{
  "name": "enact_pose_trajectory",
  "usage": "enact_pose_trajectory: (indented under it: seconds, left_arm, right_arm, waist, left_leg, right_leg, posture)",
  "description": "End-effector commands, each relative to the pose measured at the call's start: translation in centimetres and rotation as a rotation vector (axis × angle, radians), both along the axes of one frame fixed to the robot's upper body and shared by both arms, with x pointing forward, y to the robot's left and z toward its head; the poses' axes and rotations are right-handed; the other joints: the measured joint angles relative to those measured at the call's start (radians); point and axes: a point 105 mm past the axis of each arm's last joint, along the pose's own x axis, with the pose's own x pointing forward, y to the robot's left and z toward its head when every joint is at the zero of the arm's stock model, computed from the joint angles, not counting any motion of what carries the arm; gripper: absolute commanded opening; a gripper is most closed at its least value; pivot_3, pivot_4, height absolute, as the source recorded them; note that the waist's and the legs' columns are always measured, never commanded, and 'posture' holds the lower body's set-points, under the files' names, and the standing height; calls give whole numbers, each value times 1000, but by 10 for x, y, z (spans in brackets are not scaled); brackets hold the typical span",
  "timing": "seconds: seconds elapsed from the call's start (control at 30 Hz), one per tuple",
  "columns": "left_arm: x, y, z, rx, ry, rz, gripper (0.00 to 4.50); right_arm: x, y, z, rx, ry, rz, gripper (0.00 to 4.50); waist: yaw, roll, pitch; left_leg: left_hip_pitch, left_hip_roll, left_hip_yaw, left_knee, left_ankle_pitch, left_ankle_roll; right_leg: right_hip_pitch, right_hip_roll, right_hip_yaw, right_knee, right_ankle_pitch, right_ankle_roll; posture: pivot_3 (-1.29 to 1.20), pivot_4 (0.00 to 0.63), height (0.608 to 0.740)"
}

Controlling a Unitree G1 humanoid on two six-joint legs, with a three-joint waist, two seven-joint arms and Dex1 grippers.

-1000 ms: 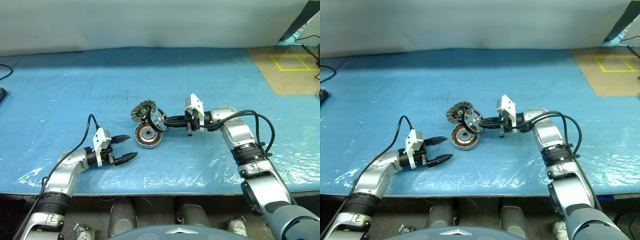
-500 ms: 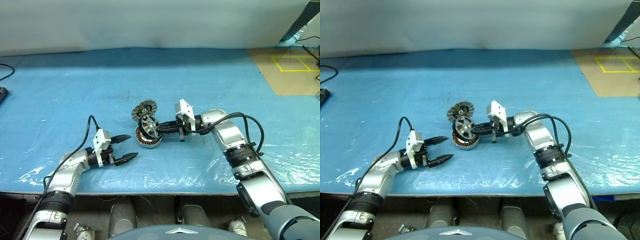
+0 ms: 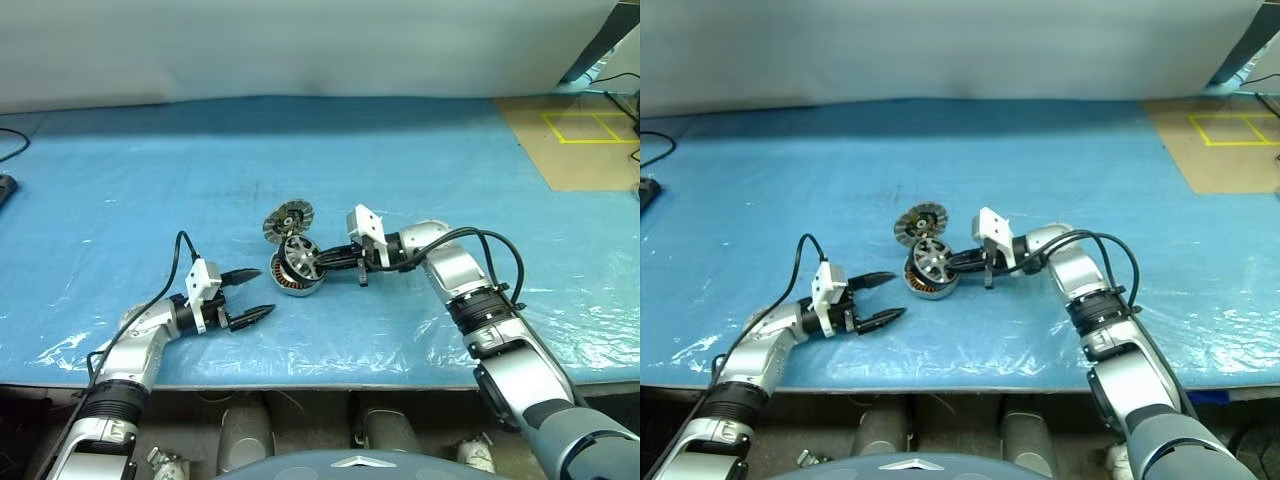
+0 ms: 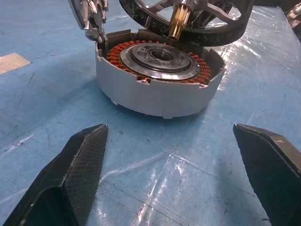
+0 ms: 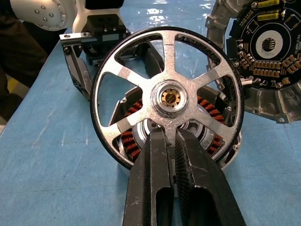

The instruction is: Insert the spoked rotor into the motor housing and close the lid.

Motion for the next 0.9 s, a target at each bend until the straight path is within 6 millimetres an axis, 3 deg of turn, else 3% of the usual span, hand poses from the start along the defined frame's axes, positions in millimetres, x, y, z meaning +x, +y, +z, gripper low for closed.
enact_pose_trajectory:
  seconds: [0.03, 0.6, 0.63, 0.77, 0.9]
  left_arm:
    - [-5, 6, -17, 24, 68, 24, 4500]
    - [-6, 7, -20, 27, 66, 28, 4500]
    - [-6, 7, -20, 27, 65, 28, 4500]
    - [-6, 7, -19, 28, 64, 27, 4500]
    - [-5, 7, -19, 30, 63, 27, 4500]
  right_arm:
    - [3, 1, 10, 2, -51, 13, 37]
    - [6, -1, 3, -26, -46, -6, 37]
    - [7, 0, 4, -24, -59, -8, 560]
    - [8, 1, 6, -18, -82, -13, 1707]
    - [7, 1, 8, -5, -80, -3, 1707]
  waist:
    - [1, 0, 0]
    - [3, 0, 0]
    - [3, 0, 0]
    - [3, 0, 0]
    - [3, 0, 0]
  left_leg:
    - [0, 0, 0, 0, 0, 0]
    - [1, 0, 0, 0, 0, 0]
    - [1, 0, 0, 0, 0, 0]
    - [1, 0, 0, 0, 0, 0]
    - [1, 0, 0, -1, 0, 0]
  right_leg:
    - [0, 0, 0, 0, 0, 0]
    - [1, 0, 0, 0, 0, 0]
    - [1, 0, 0, 0, 0, 0]
    - [1, 0, 0, 0, 0, 0]
    - [1, 0, 0, 0, 0, 0]
  posture:
    - [0, 150, 740]
    - [0, 150, 740]
    - [0, 150, 740]
    - [0, 150, 740]
    - [0, 150, 740]
